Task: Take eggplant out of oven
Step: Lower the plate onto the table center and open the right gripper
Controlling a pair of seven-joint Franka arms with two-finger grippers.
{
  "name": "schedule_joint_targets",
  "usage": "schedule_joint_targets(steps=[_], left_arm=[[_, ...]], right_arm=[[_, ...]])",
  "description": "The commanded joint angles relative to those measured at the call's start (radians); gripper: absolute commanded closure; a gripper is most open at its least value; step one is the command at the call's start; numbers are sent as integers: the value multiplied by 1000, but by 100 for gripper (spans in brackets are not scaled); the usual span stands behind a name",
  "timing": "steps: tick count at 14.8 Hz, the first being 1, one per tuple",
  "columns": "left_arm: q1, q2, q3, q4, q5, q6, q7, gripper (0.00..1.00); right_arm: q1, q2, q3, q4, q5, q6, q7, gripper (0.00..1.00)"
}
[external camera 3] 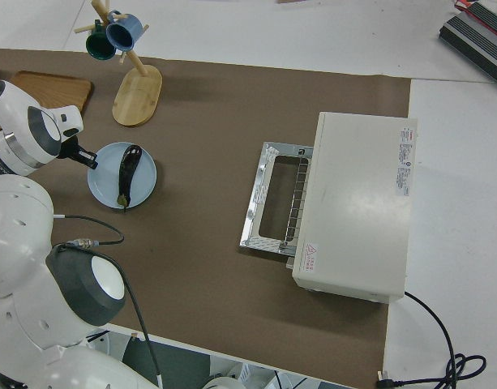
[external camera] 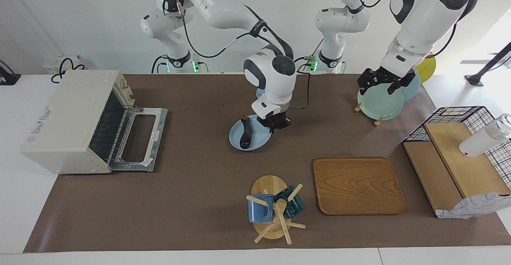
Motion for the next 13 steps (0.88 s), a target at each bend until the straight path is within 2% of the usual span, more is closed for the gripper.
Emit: schedule_joint_targets(steps=[1,3,5,8,9,11,13], left_arm=[[14,-2,-9,10,-6,-14,6,0],[14,-2,-9,9,-6,-14,6,0],[14,-2,-9,9,-6,-10,6,0],[9,-2,-9,9,-6,-8,1,0],[5,-4,-11,1,-6,-2,-8,0],[-18,-16,-12,-34,-6,42,-81,0],[-84,-24,-14,-66,-8,81,-173,0]], right_arm=[[-8,-25,1,-7,0,9,-4,59],[-22,-55,-12,-7,-55,-54,-51,57],[-87,-109,-10,-23,-97,-164,-157,60],[-169,-152,-12,-69,-145,-275,-205,84],[-186,-174,-12,-129,-191,-267,-205,89],[-229,-227,-10,-282,-290,-217,-216,91],[-290,-258,-10,-388,-307,-148,-234,91]])
